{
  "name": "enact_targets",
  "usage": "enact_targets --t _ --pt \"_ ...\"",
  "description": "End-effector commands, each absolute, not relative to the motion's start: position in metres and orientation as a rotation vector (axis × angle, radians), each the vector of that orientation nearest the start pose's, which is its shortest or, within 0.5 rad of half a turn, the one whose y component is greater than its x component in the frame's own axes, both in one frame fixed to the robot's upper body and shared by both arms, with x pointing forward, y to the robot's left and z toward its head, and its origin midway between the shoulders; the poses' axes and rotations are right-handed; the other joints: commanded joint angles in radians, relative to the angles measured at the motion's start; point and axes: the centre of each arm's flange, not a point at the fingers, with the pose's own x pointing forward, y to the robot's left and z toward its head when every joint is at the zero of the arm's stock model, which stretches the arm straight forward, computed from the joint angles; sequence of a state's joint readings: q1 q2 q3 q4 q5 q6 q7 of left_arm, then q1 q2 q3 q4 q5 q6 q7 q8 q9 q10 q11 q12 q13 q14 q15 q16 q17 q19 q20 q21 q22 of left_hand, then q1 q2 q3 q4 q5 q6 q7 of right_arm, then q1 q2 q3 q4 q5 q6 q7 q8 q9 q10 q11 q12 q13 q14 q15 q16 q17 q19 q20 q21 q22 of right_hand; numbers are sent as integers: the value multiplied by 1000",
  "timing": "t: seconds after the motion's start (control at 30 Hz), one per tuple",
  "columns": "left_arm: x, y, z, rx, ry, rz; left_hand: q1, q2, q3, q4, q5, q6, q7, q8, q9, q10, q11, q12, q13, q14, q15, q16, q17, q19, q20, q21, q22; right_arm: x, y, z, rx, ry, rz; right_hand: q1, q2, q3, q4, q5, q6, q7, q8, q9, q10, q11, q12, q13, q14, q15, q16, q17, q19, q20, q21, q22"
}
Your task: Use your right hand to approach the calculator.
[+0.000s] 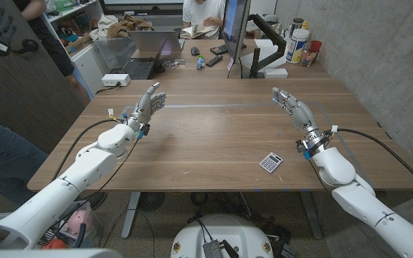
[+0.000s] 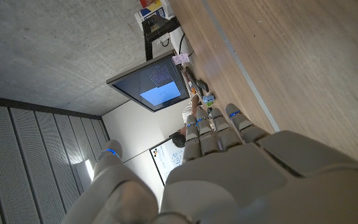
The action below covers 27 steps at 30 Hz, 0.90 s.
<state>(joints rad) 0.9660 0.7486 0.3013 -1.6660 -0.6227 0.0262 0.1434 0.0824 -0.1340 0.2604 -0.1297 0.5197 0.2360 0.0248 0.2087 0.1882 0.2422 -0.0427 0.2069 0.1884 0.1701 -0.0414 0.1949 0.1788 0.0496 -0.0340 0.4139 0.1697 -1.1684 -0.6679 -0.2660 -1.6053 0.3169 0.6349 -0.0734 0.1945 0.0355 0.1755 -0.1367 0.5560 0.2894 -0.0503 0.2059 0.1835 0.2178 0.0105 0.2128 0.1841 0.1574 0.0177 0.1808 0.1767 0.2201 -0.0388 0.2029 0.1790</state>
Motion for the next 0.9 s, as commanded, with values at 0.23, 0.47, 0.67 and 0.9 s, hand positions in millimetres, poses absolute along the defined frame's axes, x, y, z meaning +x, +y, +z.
enact_targets --t 0.23,0.47,0.67,0.9 --pt "599 322 0 178 -470 -100 11 3 -7 0 9 7 -1 -1 3 2 -4 -3 2 3 -8 0 4 12 -20 -3 6 520 -293 -53 -323 -948 224 20 -2 4 -8 6 4 -8 -2 4 1 -2 1 1 -3 0 0 4 -4 10 -2 3" --pt "599 321 0 186 -466 -103 11 4 -8 0 9 7 -1 -1 3 3 -4 -3 2 4 -9 0 4 12 -19 -6 6 517 -294 -57 -341 -952 205 22 -3 4 -8 6 7 -11 -2 4 2 -3 1 1 -2 -1 0 4 -4 10 -2 3" --pt "599 319 2 191 -463 -106 12 4 -9 1 9 7 -1 -2 3 3 -4 -3 2 4 -10 0 4 12 -19 -8 6 516 -295 -61 -333 -951 202 24 -3 4 -9 5 10 -13 -1 4 2 -6 1 1 0 0 1 4 -5 12 -2 3" --pt "600 317 4 197 -461 -105 12 5 -10 1 10 7 -1 -2 3 2 -6 -3 2 3 -9 -1 4 12 -19 -11 6 516 -295 -65 -326 -951 205 26 -4 4 -9 5 11 -14 -1 4 2 -7 1 1 1 -1 2 4 -5 13 -2 3"
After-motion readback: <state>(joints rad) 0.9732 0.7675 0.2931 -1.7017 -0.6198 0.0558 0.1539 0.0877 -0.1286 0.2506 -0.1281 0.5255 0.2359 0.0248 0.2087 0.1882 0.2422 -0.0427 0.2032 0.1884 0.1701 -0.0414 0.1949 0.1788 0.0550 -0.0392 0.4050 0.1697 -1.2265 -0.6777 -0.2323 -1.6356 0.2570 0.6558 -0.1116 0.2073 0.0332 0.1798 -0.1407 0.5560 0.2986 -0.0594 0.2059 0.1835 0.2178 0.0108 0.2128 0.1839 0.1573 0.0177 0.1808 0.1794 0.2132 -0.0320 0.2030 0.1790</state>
